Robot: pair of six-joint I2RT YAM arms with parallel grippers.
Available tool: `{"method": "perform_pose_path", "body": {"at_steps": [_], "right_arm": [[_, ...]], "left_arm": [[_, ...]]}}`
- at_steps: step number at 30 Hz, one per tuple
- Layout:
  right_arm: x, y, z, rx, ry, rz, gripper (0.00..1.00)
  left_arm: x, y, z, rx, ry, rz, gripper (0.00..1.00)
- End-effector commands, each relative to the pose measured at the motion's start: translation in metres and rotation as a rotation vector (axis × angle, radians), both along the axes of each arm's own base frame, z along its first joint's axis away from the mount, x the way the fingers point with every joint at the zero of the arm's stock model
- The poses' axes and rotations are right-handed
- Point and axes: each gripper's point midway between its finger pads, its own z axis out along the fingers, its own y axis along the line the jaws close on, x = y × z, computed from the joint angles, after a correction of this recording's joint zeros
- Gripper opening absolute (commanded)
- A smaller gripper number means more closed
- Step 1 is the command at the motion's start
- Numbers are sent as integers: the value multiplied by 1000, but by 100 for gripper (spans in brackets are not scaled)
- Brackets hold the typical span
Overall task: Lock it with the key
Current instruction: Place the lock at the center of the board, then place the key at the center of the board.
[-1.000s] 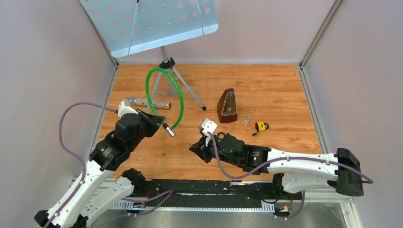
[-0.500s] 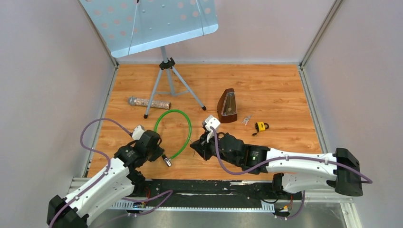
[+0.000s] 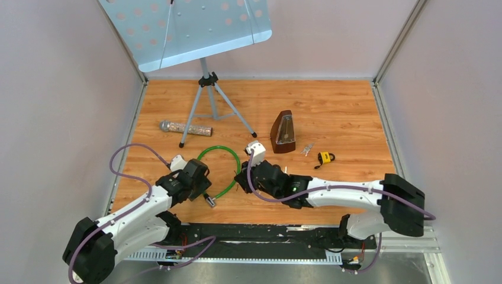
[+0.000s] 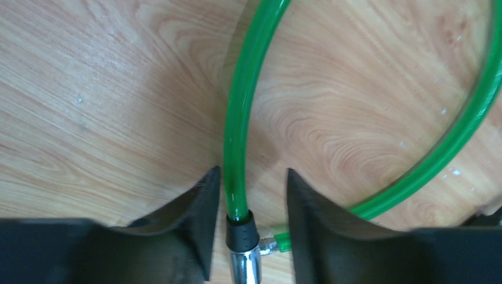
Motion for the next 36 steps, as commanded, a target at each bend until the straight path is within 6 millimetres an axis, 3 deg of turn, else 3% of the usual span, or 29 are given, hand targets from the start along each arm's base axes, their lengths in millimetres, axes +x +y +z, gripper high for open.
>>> {"method": "perform_pose_path", "body": {"at_steps": [1, 5, 8, 9, 13, 16, 22, 26, 30, 33, 36], "right_arm": [[24, 28, 24, 142, 23, -6, 0], [37, 46, 19, 148, 28, 24, 0], [46, 63, 3, 124, 54, 36, 0], [49, 69, -3, 116, 63, 38, 0], [55, 86, -33, 56, 131, 31, 0], [63, 92, -49, 13, 179, -28, 1], [73, 89, -67, -60, 182, -87, 32], [83, 75, -46, -69, 144, -144, 51], [91, 42, -13, -99, 80, -238, 57], [88, -8, 16, -131, 22, -330, 64], [80, -69, 50, -142, -39, -438, 73]], "left_arm": [[2, 13, 3, 36, -29, 58, 67], [0, 24, 17, 69, -57, 78, 85], [2, 32, 39, 78, -105, 98, 98], [-4, 37, 41, 95, -88, 98, 99], [-8, 39, 87, 35, -161, 102, 100], [-16, 52, 108, 54, -194, 116, 100], [-15, 52, 160, 57, -343, -31, 100], [-20, 55, 193, 64, -412, -94, 100], [-27, 62, 227, 102, -456, -149, 100], [-35, 59, 244, 159, -478, -305, 100], [-42, 64, 261, 193, -502, -359, 100]]}}
